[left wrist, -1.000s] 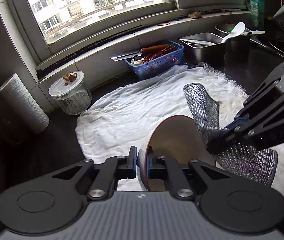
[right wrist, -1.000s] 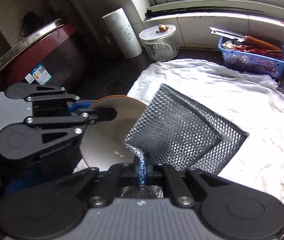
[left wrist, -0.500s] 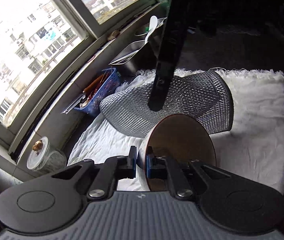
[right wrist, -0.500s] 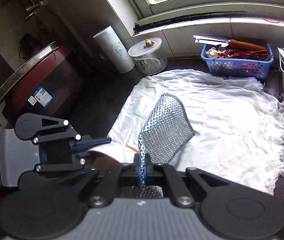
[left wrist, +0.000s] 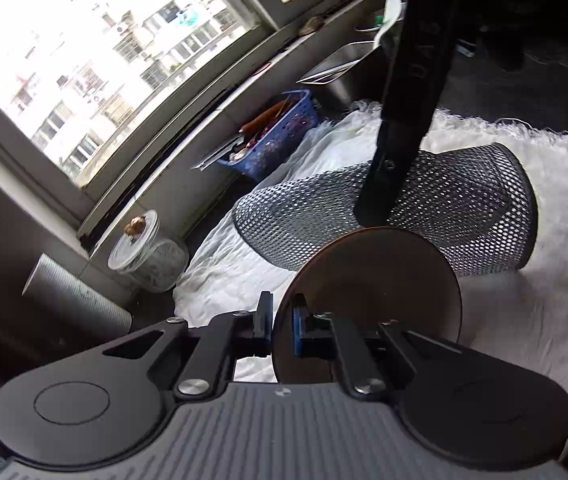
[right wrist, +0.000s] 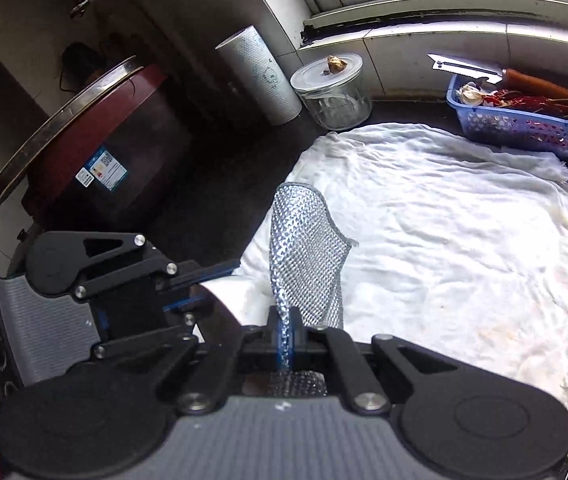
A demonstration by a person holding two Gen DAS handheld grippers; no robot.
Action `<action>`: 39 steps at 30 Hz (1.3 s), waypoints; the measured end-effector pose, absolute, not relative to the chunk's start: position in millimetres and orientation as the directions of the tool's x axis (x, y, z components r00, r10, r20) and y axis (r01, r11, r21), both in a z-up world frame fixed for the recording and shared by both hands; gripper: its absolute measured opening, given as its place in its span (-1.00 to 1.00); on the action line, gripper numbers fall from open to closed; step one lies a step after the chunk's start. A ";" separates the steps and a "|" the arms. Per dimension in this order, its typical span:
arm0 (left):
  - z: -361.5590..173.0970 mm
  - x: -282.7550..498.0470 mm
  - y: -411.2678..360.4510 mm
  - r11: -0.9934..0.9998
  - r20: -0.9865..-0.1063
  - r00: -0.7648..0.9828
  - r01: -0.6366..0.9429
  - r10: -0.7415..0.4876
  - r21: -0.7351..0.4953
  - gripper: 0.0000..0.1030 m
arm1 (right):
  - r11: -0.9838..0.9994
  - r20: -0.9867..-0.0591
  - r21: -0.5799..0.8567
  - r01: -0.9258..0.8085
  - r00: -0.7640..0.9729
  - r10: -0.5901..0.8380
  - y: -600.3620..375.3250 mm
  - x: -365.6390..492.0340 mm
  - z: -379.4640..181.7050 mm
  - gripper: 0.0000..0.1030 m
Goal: Clean bowl
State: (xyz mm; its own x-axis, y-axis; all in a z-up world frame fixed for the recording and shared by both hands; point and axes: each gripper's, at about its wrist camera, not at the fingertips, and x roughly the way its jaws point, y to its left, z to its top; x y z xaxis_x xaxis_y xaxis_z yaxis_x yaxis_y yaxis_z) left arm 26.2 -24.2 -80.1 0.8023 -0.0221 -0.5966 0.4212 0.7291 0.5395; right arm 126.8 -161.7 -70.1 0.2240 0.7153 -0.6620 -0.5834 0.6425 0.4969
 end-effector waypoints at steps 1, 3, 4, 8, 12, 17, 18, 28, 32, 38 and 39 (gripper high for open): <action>-79.2 25.8 -21.7 0.762 -0.601 0.799 0.396 -0.012 0.513 -0.84 | 0.641 -0.657 0.498 -0.584 0.228 0.718 -162.6 124.3 -70.3 -0.94; -78.0 28.5 -15.7 0.829 -0.623 0.782 0.334 0.023 0.450 -0.84 | 0.627 -0.639 0.517 -0.583 0.225 0.735 -164.8 120.7 -70.4 -0.94; -76.9 31.4 -11.8 0.858 -0.636 0.771 0.308 0.029 0.411 -0.84 | 0.613 -0.625 0.538 -0.578 0.215 0.751 -166.3 119.5 -70.5 -0.94; -68.9 35.3 1.9 0.885 -0.653 0.757 0.313 -0.013 0.345 -0.84 | 0.617 -0.636 0.519 -0.591 0.216 0.741 -162.9 116.1 -72.3 -0.94; -69.7 35.4 3.4 0.850 -0.667 0.745 0.360 -0.014 0.384 -0.84 | 0.629 -0.641 0.499 -0.596 0.234 0.731 -163.0 120.0 -73.3 -0.94; -79.8 34.0 -11.6 0.716 -0.668 0.744 0.451 0.028 0.533 -0.69 | 0.616 -0.657 0.489 -0.618 0.205 0.726 -160.1 125.1 -80.0 -0.92; -83.1 34.2 -15.2 0.678 -0.673 0.739 0.479 0.031 0.557 -0.52 | 0.614 -0.662 0.473 -0.632 0.206 0.721 -158.8 124.7 -79.0 -0.92; -87.8 45.7 -21.2 0.604 -0.704 0.710 0.561 0.001 0.566 -0.48 | 0.549 -0.725 0.314 -0.775 0.178 0.666 -138.2 122.4 -68.1 -0.86; -83.6 47.3 -17.5 0.629 -0.706 0.708 0.556 -0.017 0.544 -0.55 | 0.543 -0.748 0.263 -0.797 0.186 0.637 -128.7 118.6 -72.2 -0.77; -85.9 45.3 -17.7 0.616 -0.695 0.719 0.548 0.001 0.566 -0.57 | 0.539 -0.768 0.160 -0.827 0.239 0.594 -114.4 110.4 -74.6 -0.73; -85.0 47.4 -16.9 0.643 -0.694 0.719 0.525 0.015 0.558 -0.68 | 0.537 -0.773 0.136 -0.833 0.250 0.583 -111.3 108.5 -75.0 -0.73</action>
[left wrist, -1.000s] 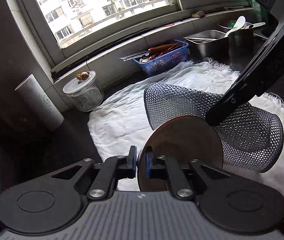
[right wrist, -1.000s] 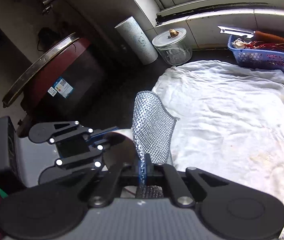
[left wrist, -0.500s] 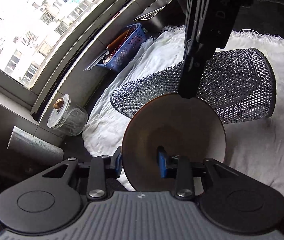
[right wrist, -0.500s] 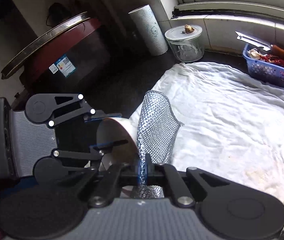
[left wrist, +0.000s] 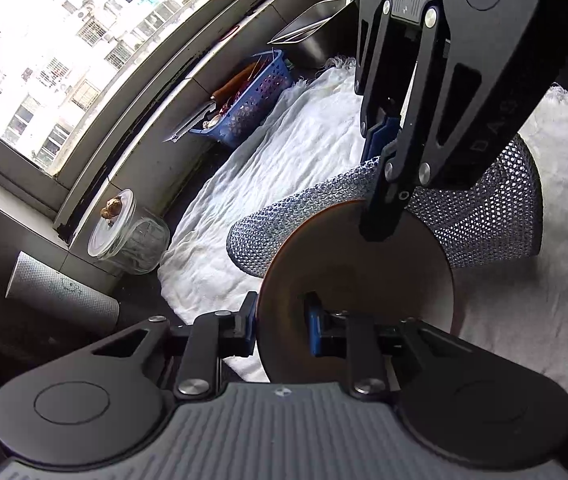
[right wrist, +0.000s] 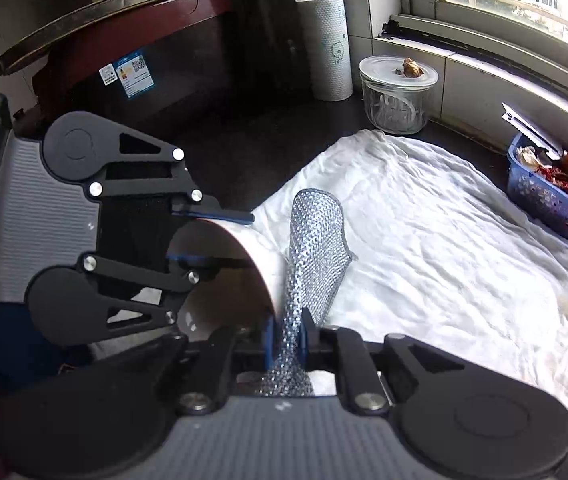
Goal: Clean bowl
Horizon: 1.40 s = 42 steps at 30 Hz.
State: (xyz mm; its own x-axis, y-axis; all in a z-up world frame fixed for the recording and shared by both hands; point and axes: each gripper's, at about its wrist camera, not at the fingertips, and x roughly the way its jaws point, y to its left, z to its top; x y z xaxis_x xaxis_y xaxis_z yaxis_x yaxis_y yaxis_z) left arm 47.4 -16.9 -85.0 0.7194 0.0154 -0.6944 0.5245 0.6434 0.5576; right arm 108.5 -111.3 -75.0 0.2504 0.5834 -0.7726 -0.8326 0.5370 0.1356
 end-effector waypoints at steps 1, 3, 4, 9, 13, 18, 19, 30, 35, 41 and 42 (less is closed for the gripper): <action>-80.1 53.1 -11.3 0.724 -0.706 0.708 0.476 0.023 0.500 -0.78 | 0.532 -0.774 0.110 -0.839 0.264 0.575 -108.5 105.6 -75.4 -0.73; -65.0 67.4 10.5 0.907 -0.751 0.660 0.324 -0.014 0.268 -0.77 | 0.526 -0.774 0.066 -0.848 0.289 0.563 -103.7 99.3 -76.6 -0.73; -60.5 73.2 25.4 0.966 -0.773 0.633 0.225 -0.043 0.131 -0.75 | 0.529 -0.776 0.044 -0.848 0.304 0.552 -101.4 95.0 -78.4 -0.73; -69.2 73.7 72.0 0.966 -0.824 0.556 -0.132 -0.113 -0.222 -0.75 | 0.584 -0.769 -0.015 -0.811 0.383 0.511 -96.7 83.6 -89.5 -0.73; -65.1 71.8 24.9 0.970 -0.842 0.539 0.201 0.009 0.140 -0.63 | 0.608 -0.755 -0.007 -0.794 0.403 0.518 -97.0 87.7 -86.6 -0.82; -83.2 54.2 -30.7 0.640 -0.723 0.671 0.486 0.164 0.595 -0.49 | 0.545 -0.757 -0.051 -0.837 0.388 0.525 -89.1 84.2 -80.9 -0.86; -85.1 53.2 -31.7 0.637 -0.724 0.672 0.493 0.154 0.593 -0.61 | 0.539 -0.757 -0.057 -0.841 0.388 0.525 -87.9 83.4 -80.3 -0.86; -69.1 56.4 46.7 0.997 -0.751 0.658 0.003 -0.056 -0.072 -0.72 | 0.604 -0.750 -0.038 -0.796 0.422 0.509 -92.1 83.9 -97.4 -0.77; -87.3 52.7 94.8 0.856 -0.688 0.683 -0.181 -0.245 -0.484 -0.71 | 0.634 -0.749 0.049 -0.772 0.392 0.534 -99.2 88.5 -86.4 -0.79; -71.7 69.5 37.9 0.981 -0.778 0.616 0.195 -0.120 0.003 -0.66 | 0.615 -0.770 -0.087 -0.784 0.445 0.458 -95.0 85.8 -85.0 -0.80; -68.3 68.9 27.1 0.959 -0.791 0.607 0.260 -0.072 0.112 -0.66 | 0.599 -0.770 -0.114 -0.793 0.451 0.452 -92.1 81.0 -87.3 -0.81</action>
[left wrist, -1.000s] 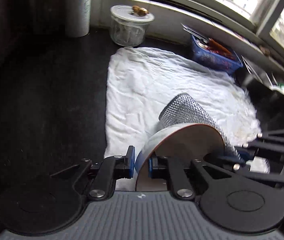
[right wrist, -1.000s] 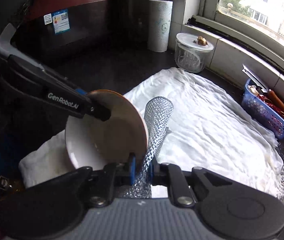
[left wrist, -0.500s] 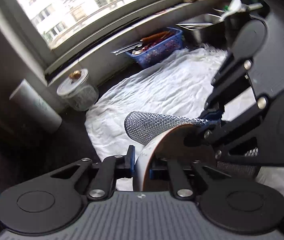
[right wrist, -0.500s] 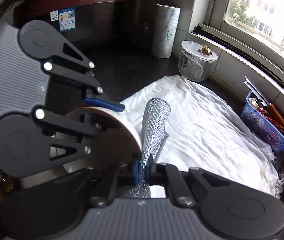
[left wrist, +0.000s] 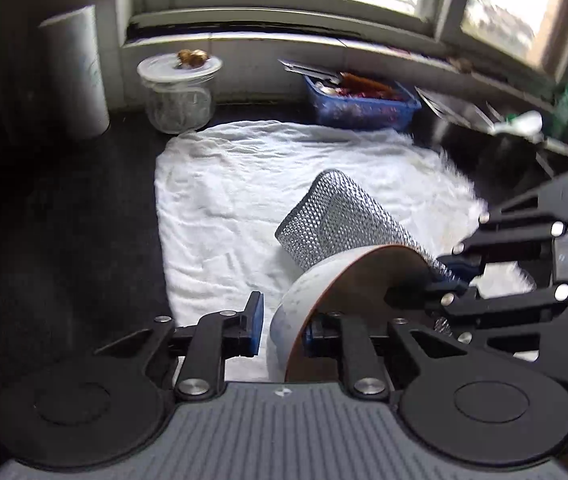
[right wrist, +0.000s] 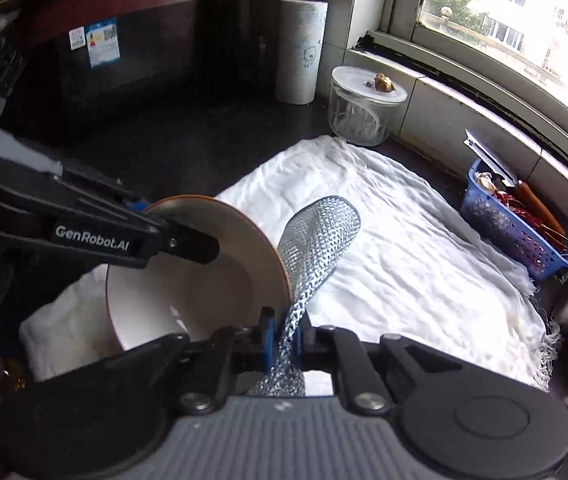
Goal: Clean bowl
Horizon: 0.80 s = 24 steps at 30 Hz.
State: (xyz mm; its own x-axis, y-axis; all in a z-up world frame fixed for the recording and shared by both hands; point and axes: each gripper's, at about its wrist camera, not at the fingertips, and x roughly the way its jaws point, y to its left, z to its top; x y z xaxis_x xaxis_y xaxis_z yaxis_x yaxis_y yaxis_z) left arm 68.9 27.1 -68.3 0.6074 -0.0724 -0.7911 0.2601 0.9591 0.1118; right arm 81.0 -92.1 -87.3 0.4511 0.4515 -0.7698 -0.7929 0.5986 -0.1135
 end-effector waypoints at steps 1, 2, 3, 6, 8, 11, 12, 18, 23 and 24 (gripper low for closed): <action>-66.2 67.5 16.4 0.923 -0.801 0.599 0.320 -0.021 0.215 -0.66 | 0.586 -0.768 -0.135 -0.799 0.458 0.447 -89.6 76.9 -87.6 -0.81; -65.2 65.7 6.8 0.877 -0.804 0.595 0.373 0.025 0.304 -0.66 | 0.567 -0.763 -0.175 -0.805 0.475 0.439 -84.3 69.6 -85.9 -0.81; -65.6 63.6 -1.5 0.828 -0.801 0.595 0.416 0.065 0.376 -0.66 | 0.554 -0.757 -0.204 -0.807 0.489 0.433 -80.8 64.0 -84.8 -0.81; -65.6 59.4 -6.2 0.807 -0.791 0.607 0.427 0.078 0.408 -0.88 | 0.522 -0.742 -0.276 -0.807 0.524 0.418 -70.0 51.9 -83.5 -0.80; -63.6 56.8 3.1 0.875 -0.779 0.625 0.351 0.046 0.333 -0.86 | 0.536 -0.748 -0.259 -0.803 0.518 0.415 -69.8 53.7 -85.1 -0.79; -63.8 55.1 48.7 0.995 -0.764 0.637 0.083 -0.101 -0.063 -0.75 | 0.584 -0.758 -0.176 -0.793 0.487 0.434 -78.0 62.2 -87.4 -0.79; -67.8 55.0 69.3 0.968 -0.746 0.643 -0.028 -0.173 -0.248 -0.72 | 0.598 -0.760 -0.152 -0.787 0.480 0.439 -80.3 64.2 -88.3 -0.79; -86.4 55.6 81.9 0.913 -0.725 0.642 -0.090 -0.252 -0.397 -0.75 | 0.660 -0.765 -0.094 -0.745 0.479 0.431 -91.4 76.7 -84.8 -0.79; -58.8 62.5 5.5 0.910 -0.789 0.614 0.335 -0.015 0.243 -0.70 | 0.591 -0.756 -0.201 -0.781 0.507 0.413 -82.2 61.3 -84.3 -0.78; -58.0 63.3 -0.9 0.883 -0.795 0.606 0.374 -0.001 0.284 -0.70 | 0.565 -0.751 -0.233 -0.792 0.515 0.413 -78.6 56.1 -83.2 -0.79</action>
State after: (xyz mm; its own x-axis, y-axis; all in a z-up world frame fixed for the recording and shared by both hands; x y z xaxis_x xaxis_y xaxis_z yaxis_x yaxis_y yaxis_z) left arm 63.3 -0.9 -58.0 0.6063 -0.0014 -0.7952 0.3740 0.8830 0.2836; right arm 56.1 -78.6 -83.2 0.5152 0.4125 -0.7513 -0.7917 0.5649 -0.2327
